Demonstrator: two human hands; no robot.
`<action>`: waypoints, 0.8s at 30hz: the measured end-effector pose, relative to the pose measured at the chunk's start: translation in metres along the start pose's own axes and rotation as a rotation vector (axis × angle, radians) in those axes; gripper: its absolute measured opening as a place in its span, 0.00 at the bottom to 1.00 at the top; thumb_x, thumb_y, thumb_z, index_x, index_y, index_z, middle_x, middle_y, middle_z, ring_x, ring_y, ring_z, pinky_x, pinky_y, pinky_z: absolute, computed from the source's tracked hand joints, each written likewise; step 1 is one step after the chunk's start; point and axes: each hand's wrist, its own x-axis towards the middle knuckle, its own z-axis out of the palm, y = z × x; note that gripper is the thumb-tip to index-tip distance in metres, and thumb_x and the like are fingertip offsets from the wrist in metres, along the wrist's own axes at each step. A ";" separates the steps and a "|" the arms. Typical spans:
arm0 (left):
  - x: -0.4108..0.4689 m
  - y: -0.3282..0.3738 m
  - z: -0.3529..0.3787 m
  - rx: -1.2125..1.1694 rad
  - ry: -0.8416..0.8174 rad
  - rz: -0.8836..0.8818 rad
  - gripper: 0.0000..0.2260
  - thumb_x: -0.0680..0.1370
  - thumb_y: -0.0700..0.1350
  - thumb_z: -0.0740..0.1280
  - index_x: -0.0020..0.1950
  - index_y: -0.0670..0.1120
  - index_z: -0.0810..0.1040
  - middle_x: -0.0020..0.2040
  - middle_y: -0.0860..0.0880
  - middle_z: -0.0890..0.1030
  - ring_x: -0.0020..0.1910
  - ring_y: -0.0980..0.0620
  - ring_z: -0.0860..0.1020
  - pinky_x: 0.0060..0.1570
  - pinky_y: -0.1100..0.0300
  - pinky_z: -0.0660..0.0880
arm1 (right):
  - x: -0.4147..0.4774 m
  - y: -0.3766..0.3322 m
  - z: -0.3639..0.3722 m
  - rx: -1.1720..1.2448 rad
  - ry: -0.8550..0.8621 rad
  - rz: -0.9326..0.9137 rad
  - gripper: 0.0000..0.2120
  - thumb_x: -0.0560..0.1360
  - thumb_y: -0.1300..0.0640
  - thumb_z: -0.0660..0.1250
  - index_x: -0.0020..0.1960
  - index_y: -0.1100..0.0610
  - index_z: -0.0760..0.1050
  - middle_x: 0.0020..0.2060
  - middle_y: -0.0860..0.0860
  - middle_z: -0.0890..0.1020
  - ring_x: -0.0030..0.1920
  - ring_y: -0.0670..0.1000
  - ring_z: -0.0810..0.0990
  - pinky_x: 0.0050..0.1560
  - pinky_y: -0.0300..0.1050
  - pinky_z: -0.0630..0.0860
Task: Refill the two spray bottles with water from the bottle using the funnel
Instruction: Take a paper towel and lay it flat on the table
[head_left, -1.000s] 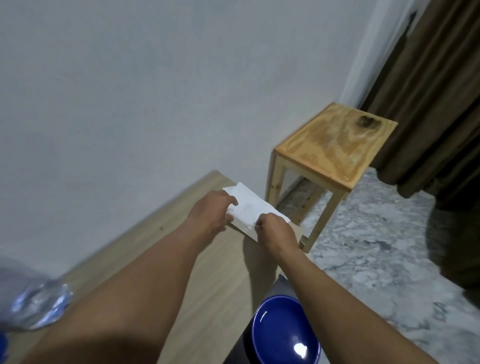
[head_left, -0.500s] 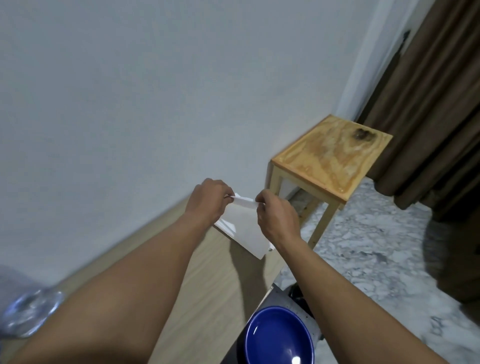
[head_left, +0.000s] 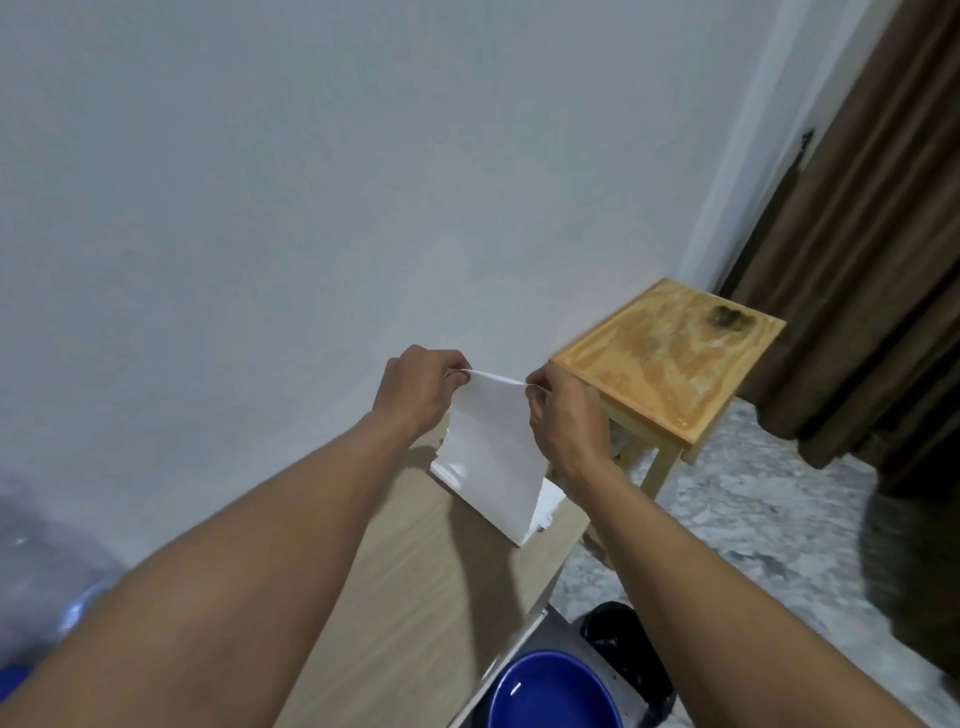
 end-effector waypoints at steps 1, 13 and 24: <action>0.001 0.002 -0.005 -0.028 0.009 -0.017 0.07 0.79 0.49 0.65 0.48 0.54 0.83 0.44 0.55 0.83 0.46 0.51 0.79 0.48 0.56 0.74 | 0.002 -0.003 -0.003 0.002 0.010 -0.005 0.08 0.81 0.56 0.61 0.54 0.52 0.79 0.48 0.50 0.84 0.47 0.55 0.80 0.47 0.54 0.79; 0.002 0.020 -0.030 -0.060 0.015 -0.070 0.07 0.78 0.46 0.67 0.52 0.53 0.85 0.52 0.55 0.85 0.54 0.53 0.80 0.51 0.61 0.73 | 0.010 -0.014 -0.029 0.091 0.042 0.048 0.10 0.79 0.59 0.65 0.53 0.53 0.85 0.48 0.49 0.87 0.49 0.53 0.83 0.49 0.49 0.80; 0.009 0.037 -0.034 -0.104 0.077 -0.113 0.06 0.78 0.47 0.69 0.50 0.53 0.85 0.50 0.56 0.85 0.54 0.55 0.80 0.52 0.59 0.75 | 0.020 -0.005 -0.042 0.144 0.030 0.100 0.10 0.80 0.56 0.67 0.56 0.53 0.85 0.51 0.49 0.87 0.49 0.50 0.82 0.44 0.40 0.71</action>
